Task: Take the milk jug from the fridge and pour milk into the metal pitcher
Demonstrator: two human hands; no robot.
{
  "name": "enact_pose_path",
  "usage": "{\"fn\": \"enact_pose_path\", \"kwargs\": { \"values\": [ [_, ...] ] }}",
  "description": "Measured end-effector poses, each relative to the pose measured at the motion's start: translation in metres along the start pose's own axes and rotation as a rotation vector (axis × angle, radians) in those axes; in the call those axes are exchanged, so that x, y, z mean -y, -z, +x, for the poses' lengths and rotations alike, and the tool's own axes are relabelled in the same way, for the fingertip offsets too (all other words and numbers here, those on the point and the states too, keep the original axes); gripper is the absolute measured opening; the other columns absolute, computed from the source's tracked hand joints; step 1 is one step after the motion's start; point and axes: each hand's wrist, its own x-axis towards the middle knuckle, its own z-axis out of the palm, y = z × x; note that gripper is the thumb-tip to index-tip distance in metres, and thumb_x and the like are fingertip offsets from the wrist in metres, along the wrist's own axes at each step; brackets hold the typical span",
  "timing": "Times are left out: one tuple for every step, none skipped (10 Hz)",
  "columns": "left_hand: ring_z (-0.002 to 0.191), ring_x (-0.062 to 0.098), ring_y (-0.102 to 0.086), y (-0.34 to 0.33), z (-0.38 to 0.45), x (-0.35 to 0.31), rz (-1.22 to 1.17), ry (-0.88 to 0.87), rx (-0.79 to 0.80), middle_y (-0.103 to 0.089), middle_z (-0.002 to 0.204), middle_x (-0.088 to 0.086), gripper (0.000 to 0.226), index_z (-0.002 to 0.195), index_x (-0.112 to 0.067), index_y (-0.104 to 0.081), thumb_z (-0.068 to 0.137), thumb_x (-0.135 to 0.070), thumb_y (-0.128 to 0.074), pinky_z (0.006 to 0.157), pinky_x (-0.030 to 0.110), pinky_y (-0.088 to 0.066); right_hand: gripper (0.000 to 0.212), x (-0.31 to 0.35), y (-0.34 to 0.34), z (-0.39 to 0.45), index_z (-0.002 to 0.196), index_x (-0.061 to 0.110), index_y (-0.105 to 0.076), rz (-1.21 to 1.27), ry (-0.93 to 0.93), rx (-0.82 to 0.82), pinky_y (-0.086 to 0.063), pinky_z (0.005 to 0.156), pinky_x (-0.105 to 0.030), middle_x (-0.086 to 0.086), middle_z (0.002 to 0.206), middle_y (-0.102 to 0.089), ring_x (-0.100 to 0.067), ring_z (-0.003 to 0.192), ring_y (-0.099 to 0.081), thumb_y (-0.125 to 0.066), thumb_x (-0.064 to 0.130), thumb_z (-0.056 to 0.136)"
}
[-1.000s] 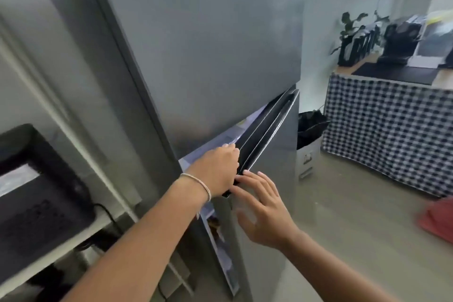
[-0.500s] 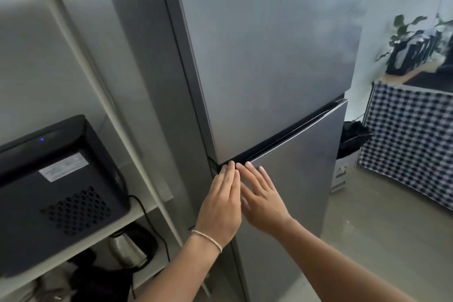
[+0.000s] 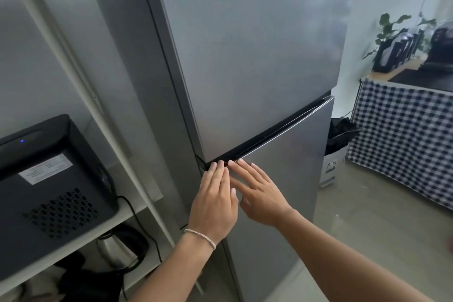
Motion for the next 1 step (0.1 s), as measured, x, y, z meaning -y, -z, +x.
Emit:
{"fn": "enact_pose_path", "kwargs": {
  "values": [
    [0.146, 0.032, -0.039, -0.007, -0.0052, -0.012, 0.043, -0.051, 0.021, -0.048, 0.151, 0.019, 0.057, 0.142, 0.002, -0.051, 0.095, -0.03, -0.047, 0.117, 0.048, -0.036, 0.08, -0.0148, 0.0126, -0.0174, 0.157, 0.038, -0.028, 0.087, -0.213, 0.061, -0.022, 0.126, -0.04, 0.006, 0.17, -0.01, -0.019, 0.157, -0.014, -0.057, 0.02, 0.084]
  ]
}}
